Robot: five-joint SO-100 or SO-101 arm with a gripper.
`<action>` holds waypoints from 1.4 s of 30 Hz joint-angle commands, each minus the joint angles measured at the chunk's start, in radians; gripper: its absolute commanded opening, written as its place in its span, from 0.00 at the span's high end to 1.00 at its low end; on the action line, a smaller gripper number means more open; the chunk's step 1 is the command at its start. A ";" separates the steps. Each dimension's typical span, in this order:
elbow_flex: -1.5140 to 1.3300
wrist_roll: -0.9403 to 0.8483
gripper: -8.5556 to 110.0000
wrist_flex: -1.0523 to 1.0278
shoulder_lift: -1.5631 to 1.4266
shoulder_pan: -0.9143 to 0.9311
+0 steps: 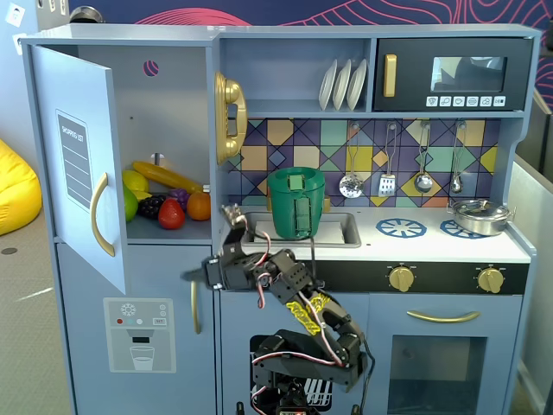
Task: Close the left cabinet door
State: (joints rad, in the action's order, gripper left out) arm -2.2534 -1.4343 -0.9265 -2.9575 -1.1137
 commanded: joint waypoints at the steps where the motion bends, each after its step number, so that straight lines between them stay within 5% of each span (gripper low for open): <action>1: 0.170 -0.081 0.93 0.087 0.051 -0.144; 21: 0.486 -0.324 0.93 0.388 0.436 -0.552; 42: 0.696 -0.307 0.93 0.572 0.830 -0.499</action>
State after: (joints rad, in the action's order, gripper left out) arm -1.6352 -1.7579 -0.4034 -2.1552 -1.6843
